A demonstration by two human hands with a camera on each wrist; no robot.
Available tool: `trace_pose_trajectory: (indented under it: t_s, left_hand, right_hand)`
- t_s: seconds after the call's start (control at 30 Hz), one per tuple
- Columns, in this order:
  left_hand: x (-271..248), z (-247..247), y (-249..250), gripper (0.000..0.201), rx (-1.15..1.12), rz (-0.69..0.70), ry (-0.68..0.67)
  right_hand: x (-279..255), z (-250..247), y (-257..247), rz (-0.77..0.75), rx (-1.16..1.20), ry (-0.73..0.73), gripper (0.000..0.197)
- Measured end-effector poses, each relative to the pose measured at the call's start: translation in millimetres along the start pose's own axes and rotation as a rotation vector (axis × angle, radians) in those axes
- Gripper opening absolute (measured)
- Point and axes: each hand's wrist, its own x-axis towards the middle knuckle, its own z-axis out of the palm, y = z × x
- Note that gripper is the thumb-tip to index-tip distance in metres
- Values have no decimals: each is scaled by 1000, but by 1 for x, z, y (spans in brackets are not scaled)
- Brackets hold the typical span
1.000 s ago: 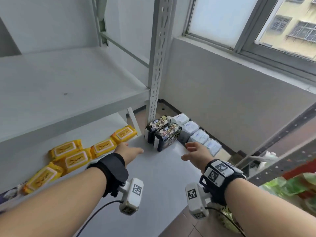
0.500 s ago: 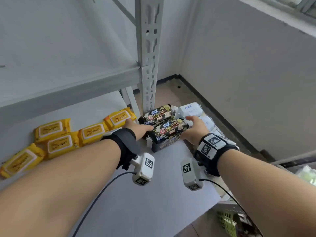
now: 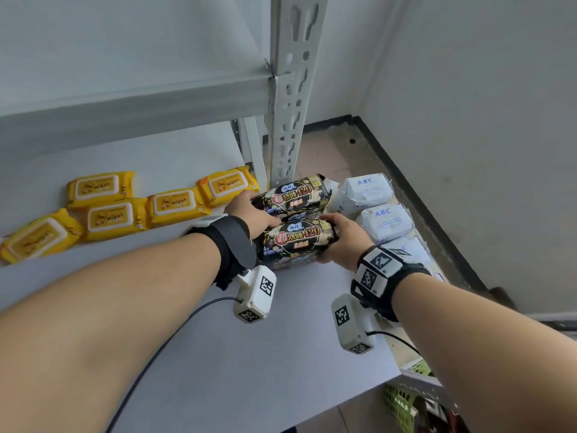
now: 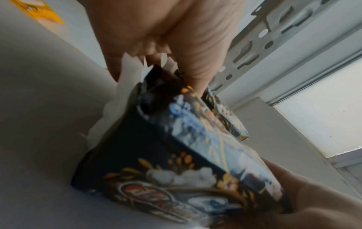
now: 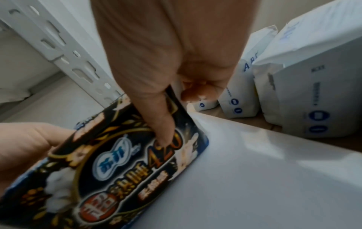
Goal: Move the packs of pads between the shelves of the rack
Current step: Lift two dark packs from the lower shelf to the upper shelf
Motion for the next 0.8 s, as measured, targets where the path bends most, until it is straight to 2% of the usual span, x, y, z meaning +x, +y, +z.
trace_pose_trajectory:
  t_s: [0.13,0.3,0.4,0.53,0.63,0.8]
  left_hand:
    - [-3,-11,-16,79,10,33,33]
    - [0,-14,-27,79,131,157,-1]
    - [-4,-15,-40,71,54,143,-15]
    - [-17,-35,-58,68,-89,49,19]
    - [-30,-62,-74,69,-256,-74,89]
    - [-72,-113,-106,45,-688,-265,166]
  right_hand:
    - [-2,9,0,-42,156,-112,82]
    - [-1,22,-3,-117,160,-168,52]
    - [-4,26,0,-76,279,-223,50]
    - [-10,24,-5,34,436,-299,42]
    - [-21,26,-23,93,520,-377,33]
    - [-41,22,-77,84,656,-449,24]
